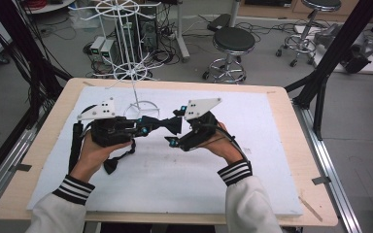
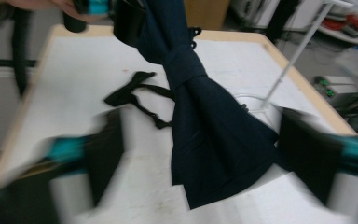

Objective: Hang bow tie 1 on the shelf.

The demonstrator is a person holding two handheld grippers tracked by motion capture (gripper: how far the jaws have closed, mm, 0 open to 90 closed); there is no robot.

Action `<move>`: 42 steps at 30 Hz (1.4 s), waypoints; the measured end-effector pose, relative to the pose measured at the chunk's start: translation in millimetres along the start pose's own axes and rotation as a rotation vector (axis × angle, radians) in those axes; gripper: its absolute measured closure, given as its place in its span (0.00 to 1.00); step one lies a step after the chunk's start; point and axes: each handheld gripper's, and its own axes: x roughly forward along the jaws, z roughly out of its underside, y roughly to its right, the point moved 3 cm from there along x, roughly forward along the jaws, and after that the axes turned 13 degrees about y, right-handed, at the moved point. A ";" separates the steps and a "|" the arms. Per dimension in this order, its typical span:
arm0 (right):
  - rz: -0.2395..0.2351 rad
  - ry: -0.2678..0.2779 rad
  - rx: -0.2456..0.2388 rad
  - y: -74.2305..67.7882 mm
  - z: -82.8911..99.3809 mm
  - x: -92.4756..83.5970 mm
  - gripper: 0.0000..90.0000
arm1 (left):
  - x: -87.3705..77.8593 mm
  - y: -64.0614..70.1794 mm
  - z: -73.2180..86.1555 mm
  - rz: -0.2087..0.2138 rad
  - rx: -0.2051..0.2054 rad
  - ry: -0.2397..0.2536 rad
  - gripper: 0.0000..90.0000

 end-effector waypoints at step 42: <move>0.258 0.208 0.129 -21.7 37.8 -99.6 0.01 | -24.6 -35.4 -33.9 -0.142 -0.037 0.030 0.93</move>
